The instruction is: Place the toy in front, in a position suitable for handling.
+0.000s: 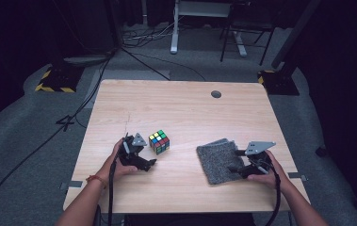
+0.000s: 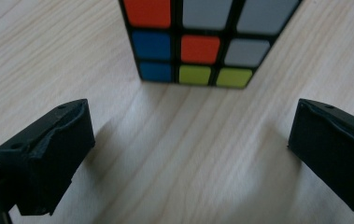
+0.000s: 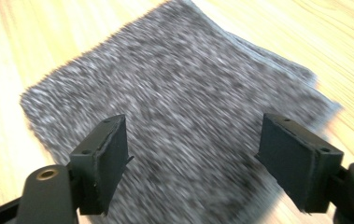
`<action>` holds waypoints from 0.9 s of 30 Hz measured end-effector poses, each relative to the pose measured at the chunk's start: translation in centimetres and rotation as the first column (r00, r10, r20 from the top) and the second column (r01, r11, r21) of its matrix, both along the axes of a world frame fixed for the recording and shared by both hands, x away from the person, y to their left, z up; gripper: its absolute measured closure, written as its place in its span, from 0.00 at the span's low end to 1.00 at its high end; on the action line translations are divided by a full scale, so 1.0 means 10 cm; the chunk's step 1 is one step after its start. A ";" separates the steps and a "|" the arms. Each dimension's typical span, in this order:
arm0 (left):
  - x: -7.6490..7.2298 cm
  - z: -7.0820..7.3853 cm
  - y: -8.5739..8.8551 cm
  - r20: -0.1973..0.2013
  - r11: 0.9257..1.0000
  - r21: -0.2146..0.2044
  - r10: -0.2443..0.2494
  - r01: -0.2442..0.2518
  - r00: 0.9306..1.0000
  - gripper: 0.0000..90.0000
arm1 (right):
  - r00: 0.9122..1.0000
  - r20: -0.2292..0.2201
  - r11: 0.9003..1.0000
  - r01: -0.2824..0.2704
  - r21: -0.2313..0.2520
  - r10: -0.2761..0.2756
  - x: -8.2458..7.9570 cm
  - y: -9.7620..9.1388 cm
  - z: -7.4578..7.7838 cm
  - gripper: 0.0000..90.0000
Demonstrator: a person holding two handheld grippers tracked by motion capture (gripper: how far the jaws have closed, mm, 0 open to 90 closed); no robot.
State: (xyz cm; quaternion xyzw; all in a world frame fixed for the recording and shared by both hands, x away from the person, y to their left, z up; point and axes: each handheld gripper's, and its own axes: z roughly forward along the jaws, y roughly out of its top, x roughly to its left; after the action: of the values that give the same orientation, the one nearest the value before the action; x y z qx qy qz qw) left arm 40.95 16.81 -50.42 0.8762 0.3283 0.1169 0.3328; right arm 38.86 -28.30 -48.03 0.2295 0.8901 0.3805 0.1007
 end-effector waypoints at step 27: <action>0.38 0.15 -0.30 0.054 0.986 -0.077 -0.143 0.147 0.988 0.18 | 0.999 -0.040 0.998 0.016 -0.053 -0.018 -0.07 -0.04 -0.11 0.29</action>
State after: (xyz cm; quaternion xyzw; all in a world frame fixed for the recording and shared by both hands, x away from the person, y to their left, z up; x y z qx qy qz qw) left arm 44.78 13.84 -48.87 0.8805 0.2600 0.1000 0.3836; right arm 38.18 -28.74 -49.17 0.2422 0.8997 0.3512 0.0919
